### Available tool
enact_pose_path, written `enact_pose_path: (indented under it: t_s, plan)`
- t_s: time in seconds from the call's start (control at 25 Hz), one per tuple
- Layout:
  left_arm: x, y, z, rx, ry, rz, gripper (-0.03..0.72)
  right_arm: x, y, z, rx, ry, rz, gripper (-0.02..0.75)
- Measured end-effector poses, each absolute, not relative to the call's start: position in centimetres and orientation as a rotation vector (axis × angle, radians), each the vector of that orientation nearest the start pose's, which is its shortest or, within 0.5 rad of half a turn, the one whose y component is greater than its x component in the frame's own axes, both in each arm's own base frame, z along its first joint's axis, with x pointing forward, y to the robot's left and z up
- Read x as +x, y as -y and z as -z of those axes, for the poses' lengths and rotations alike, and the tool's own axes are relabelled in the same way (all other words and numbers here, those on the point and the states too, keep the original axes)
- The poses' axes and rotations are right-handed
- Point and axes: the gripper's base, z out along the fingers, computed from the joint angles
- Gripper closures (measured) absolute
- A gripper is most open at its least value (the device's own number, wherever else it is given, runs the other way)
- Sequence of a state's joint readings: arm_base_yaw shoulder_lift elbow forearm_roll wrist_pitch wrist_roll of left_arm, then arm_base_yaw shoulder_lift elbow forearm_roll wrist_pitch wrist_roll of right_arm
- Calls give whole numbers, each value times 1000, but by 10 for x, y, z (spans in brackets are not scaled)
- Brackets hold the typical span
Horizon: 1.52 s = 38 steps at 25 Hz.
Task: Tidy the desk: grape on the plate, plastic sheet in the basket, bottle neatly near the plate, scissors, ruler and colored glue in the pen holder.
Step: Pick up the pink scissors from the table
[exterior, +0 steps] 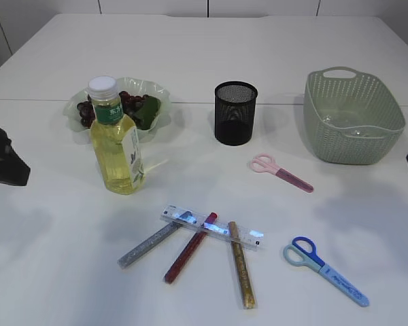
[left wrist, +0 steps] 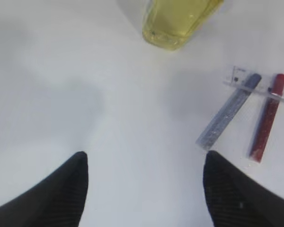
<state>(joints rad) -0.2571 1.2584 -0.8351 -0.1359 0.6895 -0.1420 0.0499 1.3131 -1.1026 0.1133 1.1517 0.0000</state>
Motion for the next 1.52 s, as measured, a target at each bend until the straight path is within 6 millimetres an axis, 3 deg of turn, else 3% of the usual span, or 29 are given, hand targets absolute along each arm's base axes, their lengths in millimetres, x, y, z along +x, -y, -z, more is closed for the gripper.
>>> enact_pose_path:
  t_s: [0.24, 0.44, 0.56, 0.76, 1.0, 1.16, 1.32, 1.52]
  plan:
    - [237, 62, -281, 159, -2735, 247, 138, 244, -40, -311, -129, -2829, -183, 195]
    - [239, 70, -294, 234, -2792, 336, 138, 258, -50, -320, -174, -2800, -192, 197]
    - [236, 73, -300, 279, -2819, 388, 138, 275, -61, -328, -229, -2771, -180, 199]
    - [232, 75, -303, 335, -2850, 416, 138, 322, -89, -331, -370, -2754, -94, 203]
    - [231, 75, -303, 344, -2854, 421, 138, 381, -113, -312, -587, -2758, -29, 205]
    - [231, 75, -303, 344, -2858, 424, 138, 411, -122, -292, -721, -2739, -7, 220]
    - [231, 75, -303, 345, -2860, 425, 138, 430, -128, -265, -851, -2741, 12, 242]
    - [231, 75, -303, 345, -2862, 425, 138, 441, -131, -231, -1033, -2755, 31, 251]
